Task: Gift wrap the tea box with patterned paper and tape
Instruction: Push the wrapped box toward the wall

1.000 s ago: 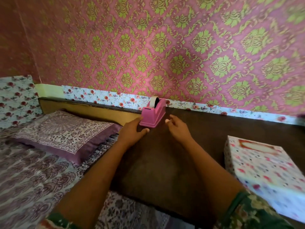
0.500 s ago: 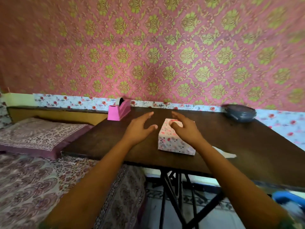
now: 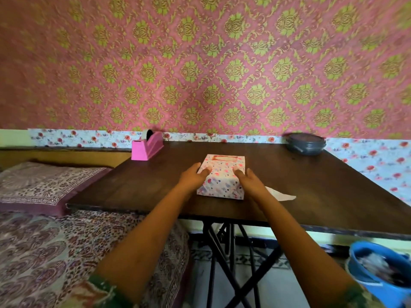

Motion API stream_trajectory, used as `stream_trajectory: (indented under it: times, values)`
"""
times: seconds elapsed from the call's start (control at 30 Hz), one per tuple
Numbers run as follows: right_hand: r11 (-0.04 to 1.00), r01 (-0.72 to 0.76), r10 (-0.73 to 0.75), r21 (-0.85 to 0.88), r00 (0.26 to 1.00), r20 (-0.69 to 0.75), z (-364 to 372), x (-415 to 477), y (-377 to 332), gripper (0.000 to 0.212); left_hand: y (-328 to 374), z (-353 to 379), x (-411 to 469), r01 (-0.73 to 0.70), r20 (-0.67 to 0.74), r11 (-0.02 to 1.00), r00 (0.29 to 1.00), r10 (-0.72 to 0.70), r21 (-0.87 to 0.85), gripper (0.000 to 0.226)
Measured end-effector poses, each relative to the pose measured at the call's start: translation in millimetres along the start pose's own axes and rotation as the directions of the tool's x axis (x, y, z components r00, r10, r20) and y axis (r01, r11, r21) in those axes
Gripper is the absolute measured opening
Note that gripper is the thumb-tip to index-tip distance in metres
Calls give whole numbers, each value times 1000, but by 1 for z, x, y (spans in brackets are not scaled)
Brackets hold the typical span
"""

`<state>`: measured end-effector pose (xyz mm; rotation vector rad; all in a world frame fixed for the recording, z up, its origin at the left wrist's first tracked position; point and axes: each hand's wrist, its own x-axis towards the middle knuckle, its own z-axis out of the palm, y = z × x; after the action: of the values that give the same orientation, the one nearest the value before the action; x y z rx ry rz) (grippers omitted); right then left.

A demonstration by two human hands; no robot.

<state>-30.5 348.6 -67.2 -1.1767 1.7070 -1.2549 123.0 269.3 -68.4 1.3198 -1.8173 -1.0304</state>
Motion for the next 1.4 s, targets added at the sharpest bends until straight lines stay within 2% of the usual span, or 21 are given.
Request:
stream_trajectory:
  times: [0.13,0.27,0.63,0.93,1.07,1.27,1.4]
  values:
    - [996,-23,21,82,999,26,5,12,13,57,-8,7,7,50,34,996,998,-48,-73,69]
    - [994,-18,13,107,999,40,3,24,15,53,-9,11,19,34,6,992,999,-33,-123,60]
    - [994,-44,39,104,998,50,-3,91,16,51,-16,12,81,27,-36,995,999,-30,-97,69]
    - [986,-46,37,158,998,60,-8,194,19,51,-20,27,185,79,-58,993,995,-84,-83,64]
    - [981,-45,38,190,998,42,-12,249,25,53,-24,42,236,94,-54,985,993,-102,-143,51]
    - [972,-53,43,228,998,51,-20,292,27,51,-26,53,279,116,-47,980,991,-125,-165,57]
    - [962,-74,55,264,995,81,-23,308,22,49,-19,53,289,110,-42,980,992,-118,-163,46]
